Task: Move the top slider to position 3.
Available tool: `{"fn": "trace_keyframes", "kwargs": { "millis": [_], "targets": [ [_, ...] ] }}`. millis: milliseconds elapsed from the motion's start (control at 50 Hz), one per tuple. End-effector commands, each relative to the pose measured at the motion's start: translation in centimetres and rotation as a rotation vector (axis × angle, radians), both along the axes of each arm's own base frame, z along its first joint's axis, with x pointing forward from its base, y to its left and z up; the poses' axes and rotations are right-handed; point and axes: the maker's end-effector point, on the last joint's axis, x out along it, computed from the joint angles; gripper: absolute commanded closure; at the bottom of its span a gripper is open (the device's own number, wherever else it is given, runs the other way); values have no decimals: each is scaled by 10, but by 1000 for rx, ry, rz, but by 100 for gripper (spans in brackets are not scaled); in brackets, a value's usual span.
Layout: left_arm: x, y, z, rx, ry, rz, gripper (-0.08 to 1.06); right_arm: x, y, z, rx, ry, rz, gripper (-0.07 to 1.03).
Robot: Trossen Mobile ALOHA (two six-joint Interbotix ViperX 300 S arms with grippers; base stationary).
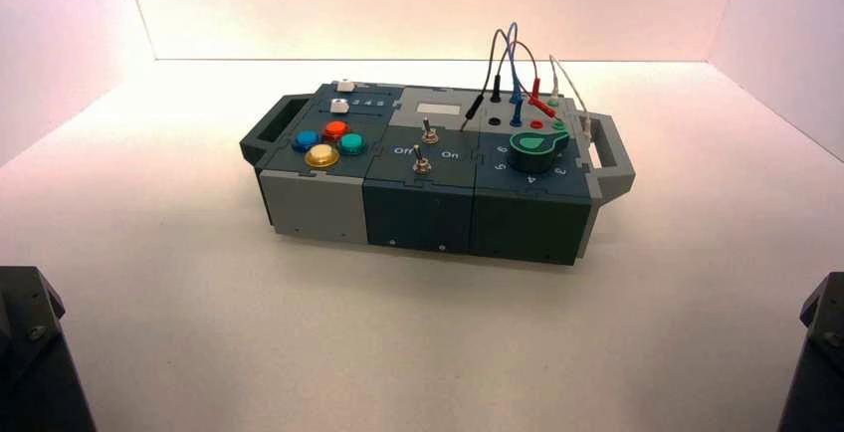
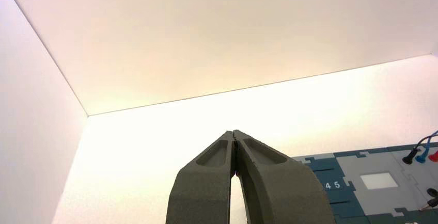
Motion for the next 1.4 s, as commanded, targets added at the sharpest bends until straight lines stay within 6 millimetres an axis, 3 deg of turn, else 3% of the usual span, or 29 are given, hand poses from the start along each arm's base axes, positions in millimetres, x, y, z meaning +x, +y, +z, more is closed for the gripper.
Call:
{"fn": "trace_keyframes", "kwargs": {
  "millis": [20,340,540,820,980,1200,1400],
  "targets": [
    [4,0,12,-7,-25,4,101,6,1,14,14,-28,-2,98],
    [5,0,10,-6,-19,4,101,6,2,14,18,-22,-3,98],
    [10,-1,4,-1,10,4,101,5,13,13,41,-13,33,98],
    [25,-8,-25,10,209,-8,101,7,22,6,45,42,66,98],
    [29,-10,-42,21,303,-12,101,2,64,1,48,91,228,98],
    [24,-6,-26,18,257,-8,101,4,123,5,45,157,408,98],
    [17,14,-18,6,242,54,101,28,173,7,80,241,464,98]
  ]
}}
